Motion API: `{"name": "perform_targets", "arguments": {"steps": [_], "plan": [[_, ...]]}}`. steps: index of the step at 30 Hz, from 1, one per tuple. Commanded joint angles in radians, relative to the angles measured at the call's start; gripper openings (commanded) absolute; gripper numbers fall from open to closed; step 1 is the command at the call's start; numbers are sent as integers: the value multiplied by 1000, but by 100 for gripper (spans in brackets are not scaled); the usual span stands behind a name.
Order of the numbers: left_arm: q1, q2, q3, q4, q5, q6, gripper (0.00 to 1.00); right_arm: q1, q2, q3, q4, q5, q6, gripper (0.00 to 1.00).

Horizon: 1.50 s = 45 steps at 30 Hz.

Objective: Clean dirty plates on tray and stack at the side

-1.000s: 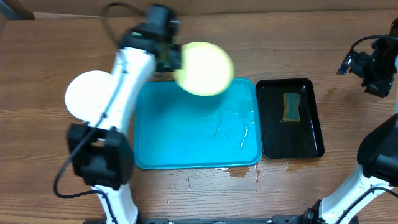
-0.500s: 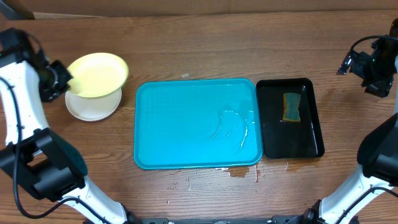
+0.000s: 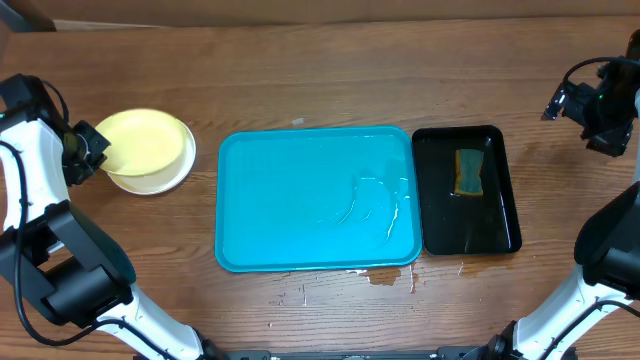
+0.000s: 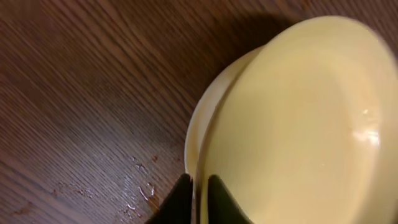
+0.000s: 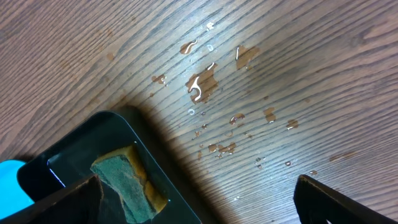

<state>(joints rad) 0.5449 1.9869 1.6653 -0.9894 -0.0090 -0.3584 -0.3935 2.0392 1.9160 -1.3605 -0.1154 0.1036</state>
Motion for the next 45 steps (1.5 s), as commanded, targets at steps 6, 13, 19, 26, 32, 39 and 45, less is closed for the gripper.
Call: {"name": "perform_targets", "arguments": {"steps": [6, 13, 19, 26, 32, 39, 45], "plan": [[-16, -31, -20, 27, 129, 26, 71, -2, -31, 15, 5, 2, 1, 100], [-58, -31, -20, 37, 356, 164, 84, -2, -31, 15, 5, 2, 0, 100], [-105, -31, -20, 42, 353, 164, 100, -2, -31, 15, 5, 2, 1, 100], [-131, -31, -20, 41, 342, 164, 100, -2, -31, 15, 5, 2, 1, 100], [-131, -31, -20, 41, 342, 164, 100, -2, -31, 15, 5, 2, 1, 100], [-131, -31, -20, 41, 342, 164, 100, -2, -28, 15, 5, 2, 1, 100], [-132, -31, -20, 41, 342, 164, 100, 8, -38, 15, 5, 2, 1, 100]]}}
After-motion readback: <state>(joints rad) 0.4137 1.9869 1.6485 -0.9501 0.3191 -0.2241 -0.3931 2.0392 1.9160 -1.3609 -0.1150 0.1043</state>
